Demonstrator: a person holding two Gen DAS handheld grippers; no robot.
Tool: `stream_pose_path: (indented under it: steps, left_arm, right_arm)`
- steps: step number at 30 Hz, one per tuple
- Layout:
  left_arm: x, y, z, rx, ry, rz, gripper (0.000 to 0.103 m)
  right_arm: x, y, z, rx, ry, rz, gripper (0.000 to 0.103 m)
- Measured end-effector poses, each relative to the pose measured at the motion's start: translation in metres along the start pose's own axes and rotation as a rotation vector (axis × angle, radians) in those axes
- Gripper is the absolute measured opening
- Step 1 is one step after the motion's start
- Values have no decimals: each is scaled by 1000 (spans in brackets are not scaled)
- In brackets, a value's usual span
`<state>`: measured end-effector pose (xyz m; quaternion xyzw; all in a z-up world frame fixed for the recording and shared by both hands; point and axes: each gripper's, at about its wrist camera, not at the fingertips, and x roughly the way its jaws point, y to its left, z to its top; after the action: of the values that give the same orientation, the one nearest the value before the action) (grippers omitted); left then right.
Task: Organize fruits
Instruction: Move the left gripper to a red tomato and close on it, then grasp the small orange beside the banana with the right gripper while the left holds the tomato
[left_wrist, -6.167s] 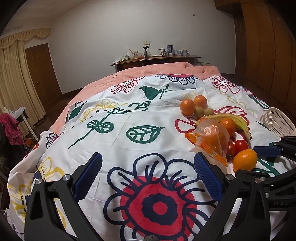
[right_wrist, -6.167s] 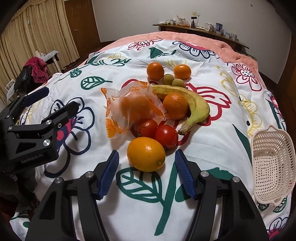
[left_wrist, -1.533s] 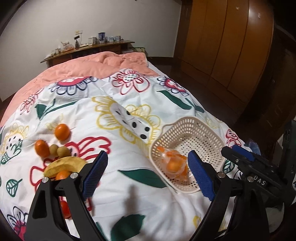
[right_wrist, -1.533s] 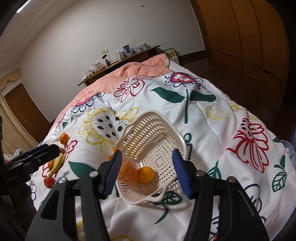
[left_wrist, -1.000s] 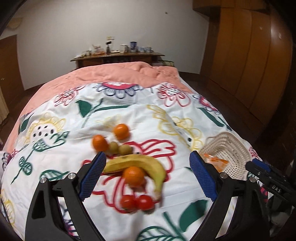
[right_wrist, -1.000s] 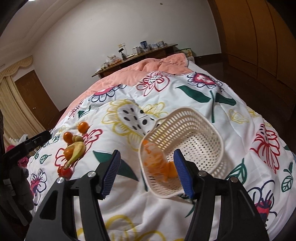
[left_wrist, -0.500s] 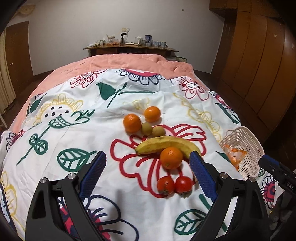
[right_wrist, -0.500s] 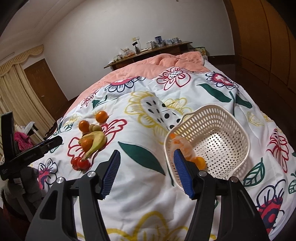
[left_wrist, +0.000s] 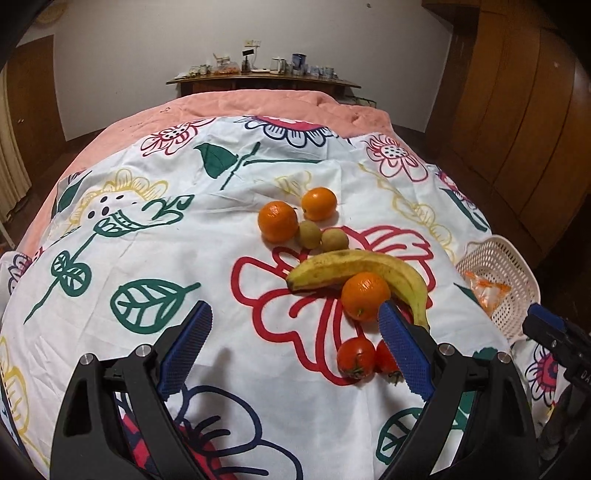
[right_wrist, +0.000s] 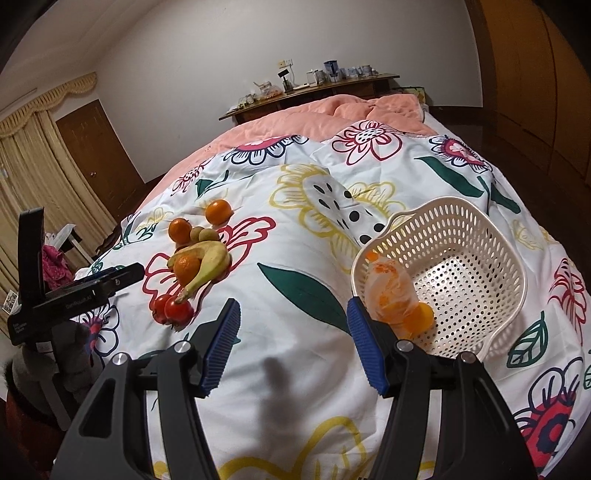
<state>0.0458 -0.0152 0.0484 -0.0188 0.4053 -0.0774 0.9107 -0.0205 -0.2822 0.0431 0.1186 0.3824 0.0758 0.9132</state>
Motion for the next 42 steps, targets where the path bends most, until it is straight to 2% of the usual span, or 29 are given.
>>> stream_pose_path:
  steps: [2, 7, 9, 16, 22, 29, 35, 36, 37, 39, 40, 42]
  left_arm:
    - [1, 0, -3, 4, 3, -11, 92]
    - [4, 7, -11, -10, 32, -35, 65]
    - [2, 7, -14, 1, 32, -63, 60]
    - [-2, -10, -26, 152, 41, -123, 59]
    - [8, -15, -28, 190, 87, -161, 52]
    - [17, -16, -28, 218, 133, -224, 51]
    - [25, -20, -24, 320, 151, -267, 51]
    - [26, -20, -22, 330, 152, -275, 50]
    - [28, -21, -21, 339, 155, -274, 43]
    - [32, -23, -22, 365, 158, -267, 36]
    - [32, -25, -22, 378, 159, -276, 29]
    - [32, -29, -24, 409, 154, -268, 29]
  right_arm:
    - [0, -1, 0, 4, -1, 0, 60]
    - [2, -3, -1, 13, 4, -5, 60]
    - [3, -3, -2, 12, 7, -6, 60]
    - [5, 0, -3, 5, 11, -3, 60]
    - [5, 0, -3, 6, 11, -3, 60]
    - [5, 0, -3, 7, 15, -2, 60]
    - [7, 1, -4, 5, 18, -2, 60]
    - [7, 1, -4, 5, 19, -2, 60]
    - [7, 1, -4, 4, 20, -2, 60]
    - [7, 2, -4, 2, 21, -1, 60]
    - [8, 2, -4, 2, 22, -1, 60]
    - [8, 2, -5, 1, 21, -1, 60]
